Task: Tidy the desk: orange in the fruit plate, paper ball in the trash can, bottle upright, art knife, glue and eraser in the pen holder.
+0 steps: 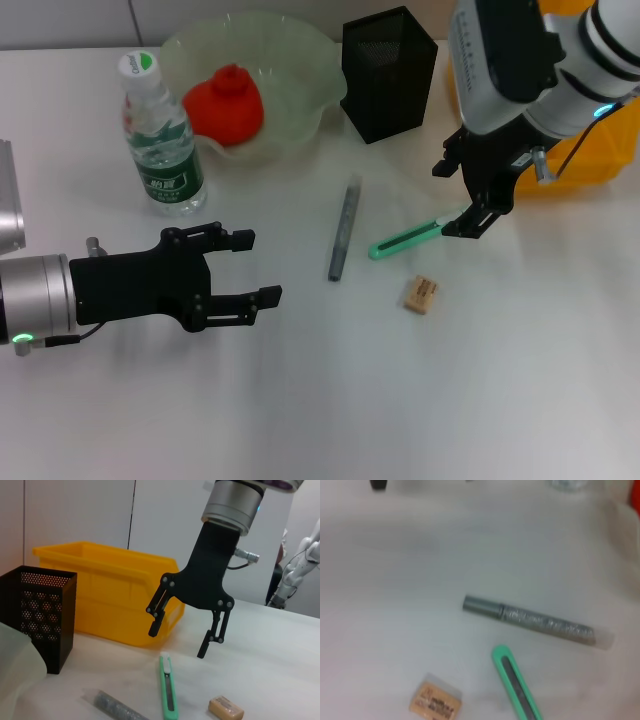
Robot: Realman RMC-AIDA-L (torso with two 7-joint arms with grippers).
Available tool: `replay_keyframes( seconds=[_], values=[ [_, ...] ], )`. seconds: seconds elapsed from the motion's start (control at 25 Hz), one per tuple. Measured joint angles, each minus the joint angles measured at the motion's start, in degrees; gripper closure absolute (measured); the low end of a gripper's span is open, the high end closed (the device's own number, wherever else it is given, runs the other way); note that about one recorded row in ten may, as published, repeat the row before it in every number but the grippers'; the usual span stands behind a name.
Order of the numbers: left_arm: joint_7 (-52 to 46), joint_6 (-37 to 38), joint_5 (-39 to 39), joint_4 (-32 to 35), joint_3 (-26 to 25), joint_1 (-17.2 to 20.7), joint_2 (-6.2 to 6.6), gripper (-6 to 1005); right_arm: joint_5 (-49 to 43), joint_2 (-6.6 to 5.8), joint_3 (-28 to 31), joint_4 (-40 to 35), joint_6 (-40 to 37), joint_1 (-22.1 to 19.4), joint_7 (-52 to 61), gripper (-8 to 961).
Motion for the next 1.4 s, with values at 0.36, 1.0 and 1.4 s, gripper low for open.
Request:
replay_keyframes(
  seconds=[0.36,1.0,1.4],
  values=[
    [0.25,-0.04,0.13,0.0,0.02,0.44,0.0,186,-4.28,1.1,-4.4,0.22,1.82,1.19,-0.81,189],
    [0.33,-0.28,0.38,0.23,-0.32,0.89,0.09,186,-4.38,1.35,-6.97,7.17,7.25,3.77,-3.83,195],
    [0.12,-0.58,0.19,0.24,-0.44,0.88,0.09,187,-4.03,1.46,-6.93,11.73,10.82,5.24,-5.98,365]
  ],
)
